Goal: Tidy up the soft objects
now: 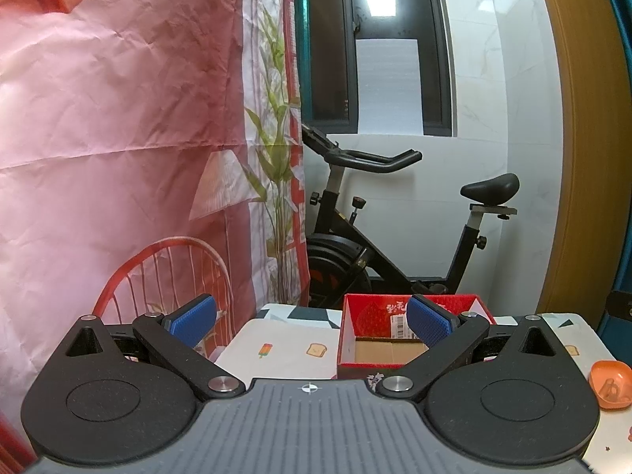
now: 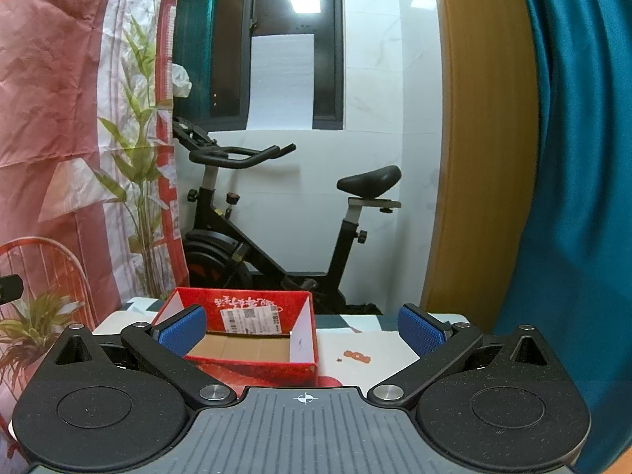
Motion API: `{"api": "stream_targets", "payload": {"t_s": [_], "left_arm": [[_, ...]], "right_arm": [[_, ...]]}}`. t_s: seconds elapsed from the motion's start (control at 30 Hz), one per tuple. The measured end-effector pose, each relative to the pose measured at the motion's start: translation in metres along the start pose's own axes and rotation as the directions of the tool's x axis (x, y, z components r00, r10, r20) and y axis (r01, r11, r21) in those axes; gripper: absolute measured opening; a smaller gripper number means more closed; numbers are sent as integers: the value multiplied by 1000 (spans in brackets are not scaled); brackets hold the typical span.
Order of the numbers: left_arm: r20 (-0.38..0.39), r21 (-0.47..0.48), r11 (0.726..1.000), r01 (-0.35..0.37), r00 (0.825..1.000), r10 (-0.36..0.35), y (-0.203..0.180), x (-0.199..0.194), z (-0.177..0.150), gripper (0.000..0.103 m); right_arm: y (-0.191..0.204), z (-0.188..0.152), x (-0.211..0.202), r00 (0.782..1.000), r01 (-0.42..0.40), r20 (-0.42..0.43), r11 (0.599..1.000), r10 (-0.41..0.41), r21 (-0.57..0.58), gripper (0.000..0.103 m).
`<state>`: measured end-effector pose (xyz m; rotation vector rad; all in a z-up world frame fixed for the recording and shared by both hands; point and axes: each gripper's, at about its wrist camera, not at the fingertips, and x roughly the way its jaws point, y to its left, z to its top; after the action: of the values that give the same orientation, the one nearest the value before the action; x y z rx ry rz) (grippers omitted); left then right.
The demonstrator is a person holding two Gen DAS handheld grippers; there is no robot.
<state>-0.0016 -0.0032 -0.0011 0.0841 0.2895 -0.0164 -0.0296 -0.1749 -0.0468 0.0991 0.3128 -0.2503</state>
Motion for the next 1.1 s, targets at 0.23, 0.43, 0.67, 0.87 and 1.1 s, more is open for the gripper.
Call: {"api": "stream_targets", "payload": {"t_s": [0.23,0.43,0.67,0.87,1.1], "left_arm": [[-5,0,1000,0,1000,0,0,0,-2,103],[-7,1,1000,0,1000,0,0,0,-2,103],[-14,0,1000,0,1000,0,1,3,-3,103],[-22,-1,1000,2,1000,-2,2,5,-6,103],[-28,-1,1000,2,1000,-2,3,7,-4,103]], "right_arm": [[-1,-1,2,1000,0,-4,1000,0,1,103],[-1,-1,2,1000,0,-5,1000,0,0,103],[-1,-3,4,1000,2,-10,1000,-2,0,103],[0,-6,5,1000,5,-13,1000,-5,-2,103],[1,-4,6,1000,5,-19,1000,-5,-5,103]]}}
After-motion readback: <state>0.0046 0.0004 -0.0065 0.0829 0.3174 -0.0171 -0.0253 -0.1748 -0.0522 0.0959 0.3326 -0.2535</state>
